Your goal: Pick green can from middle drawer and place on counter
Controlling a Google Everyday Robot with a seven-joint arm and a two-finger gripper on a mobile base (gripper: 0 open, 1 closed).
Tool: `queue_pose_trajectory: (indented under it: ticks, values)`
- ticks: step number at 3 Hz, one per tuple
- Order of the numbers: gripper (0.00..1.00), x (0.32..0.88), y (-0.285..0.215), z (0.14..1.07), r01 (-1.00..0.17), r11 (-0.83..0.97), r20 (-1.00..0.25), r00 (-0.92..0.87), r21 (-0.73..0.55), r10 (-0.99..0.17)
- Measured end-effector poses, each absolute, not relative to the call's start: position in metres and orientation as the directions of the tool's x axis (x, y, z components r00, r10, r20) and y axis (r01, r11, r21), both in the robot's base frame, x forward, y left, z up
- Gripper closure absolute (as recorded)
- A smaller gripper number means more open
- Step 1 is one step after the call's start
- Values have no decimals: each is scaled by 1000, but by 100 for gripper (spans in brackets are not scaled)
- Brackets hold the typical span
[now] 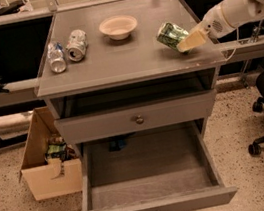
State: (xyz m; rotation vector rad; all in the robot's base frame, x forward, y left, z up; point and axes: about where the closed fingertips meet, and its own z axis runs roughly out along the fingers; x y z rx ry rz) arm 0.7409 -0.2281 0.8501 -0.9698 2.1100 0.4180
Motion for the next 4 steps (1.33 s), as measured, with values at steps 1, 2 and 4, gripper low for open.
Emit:
queue_pose_trajectory:
  ticks: [1,2,4]
  values:
    - [82,759,-231,844,-727,686,-737,-467,6,-488]
    - [57,762,-232,846,-722,692,-737,-470,5,-485]
    - [10,762,-232,846,-722,692,-737,-470,6,-485]
